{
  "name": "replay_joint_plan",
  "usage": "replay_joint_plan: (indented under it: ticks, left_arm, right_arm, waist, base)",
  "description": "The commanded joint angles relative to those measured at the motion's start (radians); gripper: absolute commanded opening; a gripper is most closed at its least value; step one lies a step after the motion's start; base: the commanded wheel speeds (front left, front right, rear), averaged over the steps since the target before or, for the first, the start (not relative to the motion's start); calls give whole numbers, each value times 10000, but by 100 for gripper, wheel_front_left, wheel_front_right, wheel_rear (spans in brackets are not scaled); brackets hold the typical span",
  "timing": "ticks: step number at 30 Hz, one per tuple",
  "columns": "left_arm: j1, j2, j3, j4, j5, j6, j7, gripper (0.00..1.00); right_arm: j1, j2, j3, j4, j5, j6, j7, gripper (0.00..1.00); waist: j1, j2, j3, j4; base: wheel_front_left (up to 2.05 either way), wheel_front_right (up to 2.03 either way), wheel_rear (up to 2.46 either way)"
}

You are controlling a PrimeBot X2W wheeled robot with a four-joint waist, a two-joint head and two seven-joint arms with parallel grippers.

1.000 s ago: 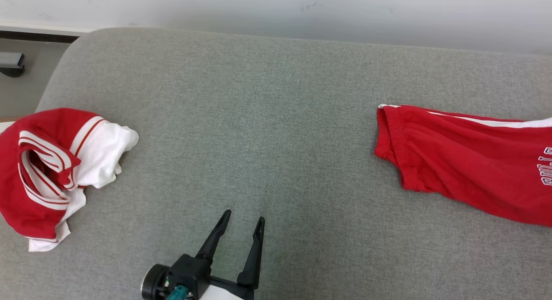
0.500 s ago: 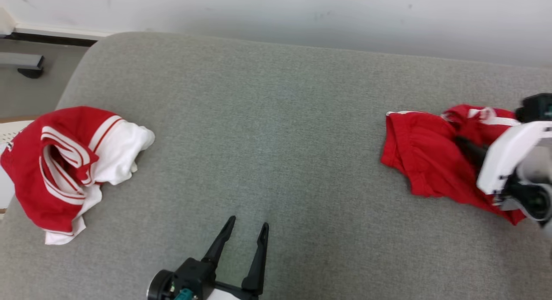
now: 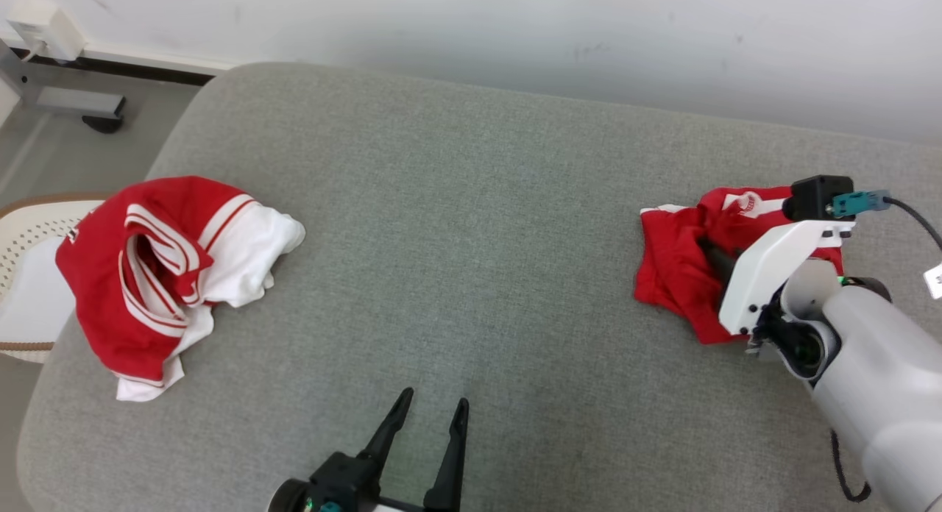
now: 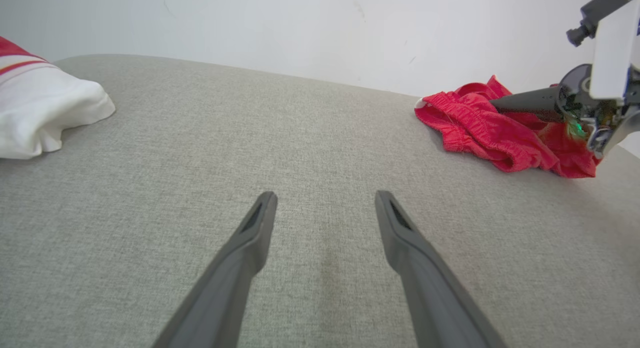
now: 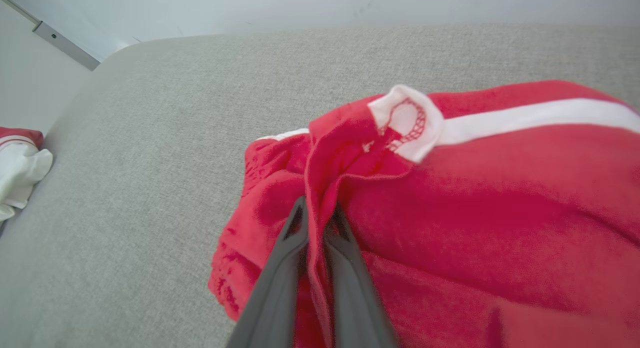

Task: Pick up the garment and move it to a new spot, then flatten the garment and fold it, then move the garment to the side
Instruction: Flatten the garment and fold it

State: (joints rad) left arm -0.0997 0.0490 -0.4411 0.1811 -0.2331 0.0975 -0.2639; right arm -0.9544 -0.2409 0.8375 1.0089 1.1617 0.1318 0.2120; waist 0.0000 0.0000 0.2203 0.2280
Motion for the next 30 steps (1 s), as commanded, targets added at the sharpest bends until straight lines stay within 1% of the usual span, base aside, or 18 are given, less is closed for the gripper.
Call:
replay_joint_plan:
  ticks: [1, 5, 6, 10, 12, 13, 15, 19, 24, 30]
  left_arm:
    - [145, 32, 49, 53, -67, 20, -5, 100]
    - [261, 34, 125, 104, -73, 15, -5, 100]
    - [261, 34, 125, 104, -73, 15, -5, 100]
    - [361, 33, 240, 187, -66, -3, -5, 100]
    - [442, 33, 309, 217, -31, -18, -5, 100]
    - [489, 33, 378, 209, -5, -18, -5, 100]
    - [574, 33, 450, 196, 23, -35, -5, 100]
    - [735, 33, 622, 196, 70, -49, -5, 100]
    - [1031, 33, 801, 171, 23, -7, -5, 100]
    - [1374, 33, 1074, -28, 168, 44, -5, 100]
  right_arm:
    - [174, 244, -38, 30, -116, -24, -153, 100]
    - [611, 587, -16, -557, -4, -24, -147, 100]
    - [611, 587, -16, -557, -4, -24, -147, 100]
    - [1284, 778, 168, -1386, 77, -24, -19, 100]
    - [1606, 801, 264, -1883, 14, -24, -119, 100]
    - [1918, 728, 288, -2376, -64, -24, -333, 100]
    - [2219, 552, 262, -2840, -204, -24, -625, 100]
    - [2747, 144, 113, -3592, -691, -24, -1327, 100]
    - [3689, -564, -331, -4388, -1283, -24, -1946, 100]
    - [4926, -1499, -1245, -5196, -2760, -24, -3131, 100]
  waist:
    - [0, 0, -110, -34]
    - [0, 0, -316, -191]
    - [0, 0, -316, -191]
    - [0, 0, -624, -394]
    - [0, 0, -786, -507]
    - [0, 0, -949, -614]
    - [0, 0, -1099, -720]
    - [0, 0, -1405, -944]
    - [0, 0, -1861, -1209]
    - [0, 0, -2327, -1576]
  base:
    - [0, 0, 0]
    - [0, 0, 0]
    - [0, 0, 0]
    - [0, 0, 0]
    - [0, 0, 0]
    - [0, 0, 0]
    - [0, 0, 0]
    - [0, 0, 0]
    - [0, 0, 0]
    - [0, 0, 0]
